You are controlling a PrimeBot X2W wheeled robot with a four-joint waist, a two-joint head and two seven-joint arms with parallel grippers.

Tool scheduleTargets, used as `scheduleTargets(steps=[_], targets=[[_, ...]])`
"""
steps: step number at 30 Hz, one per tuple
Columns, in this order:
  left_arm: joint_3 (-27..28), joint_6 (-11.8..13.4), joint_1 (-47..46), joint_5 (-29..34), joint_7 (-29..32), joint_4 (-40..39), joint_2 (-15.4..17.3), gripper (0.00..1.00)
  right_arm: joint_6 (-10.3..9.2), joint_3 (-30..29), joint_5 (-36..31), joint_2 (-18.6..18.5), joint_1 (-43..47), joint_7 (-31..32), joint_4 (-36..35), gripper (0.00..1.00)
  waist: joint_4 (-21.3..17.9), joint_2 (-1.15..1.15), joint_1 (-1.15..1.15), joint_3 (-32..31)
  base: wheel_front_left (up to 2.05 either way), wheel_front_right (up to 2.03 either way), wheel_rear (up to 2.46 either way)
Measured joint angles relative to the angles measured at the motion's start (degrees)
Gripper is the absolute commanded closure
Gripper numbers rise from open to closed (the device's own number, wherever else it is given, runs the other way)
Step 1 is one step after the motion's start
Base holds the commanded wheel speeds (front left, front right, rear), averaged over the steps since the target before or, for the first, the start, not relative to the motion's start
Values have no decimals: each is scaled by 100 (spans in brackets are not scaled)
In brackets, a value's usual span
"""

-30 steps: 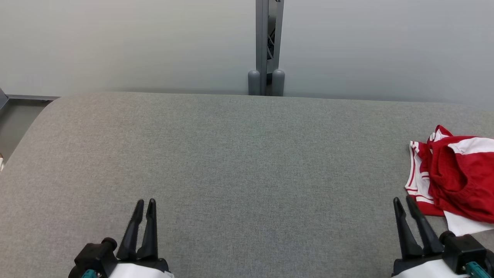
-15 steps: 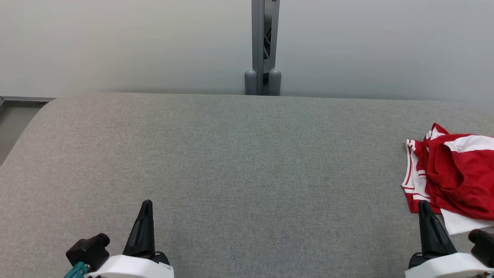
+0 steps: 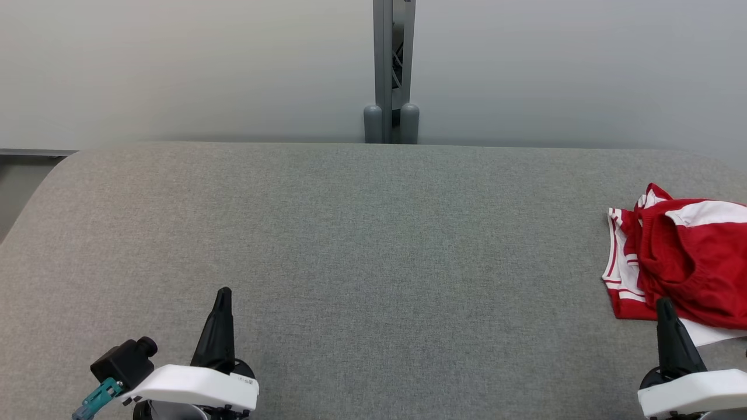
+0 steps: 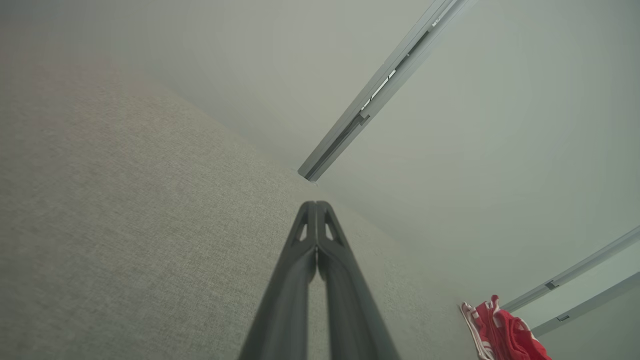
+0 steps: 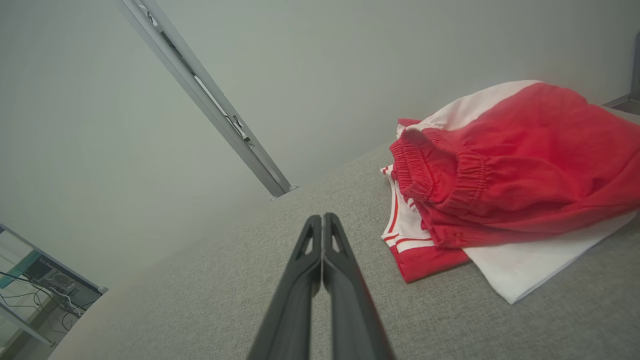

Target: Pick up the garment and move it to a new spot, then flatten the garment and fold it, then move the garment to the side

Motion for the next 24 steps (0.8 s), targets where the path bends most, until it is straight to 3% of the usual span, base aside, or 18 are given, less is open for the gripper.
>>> scheduleTargets(steps=[24], targets=[[-71, -166, -499, -1751, 300, 333, 7, 100, -1, -532, 1974, -13, -233, 670, 124, 100, -126, 0, 0, 12, 0, 0, 0]])
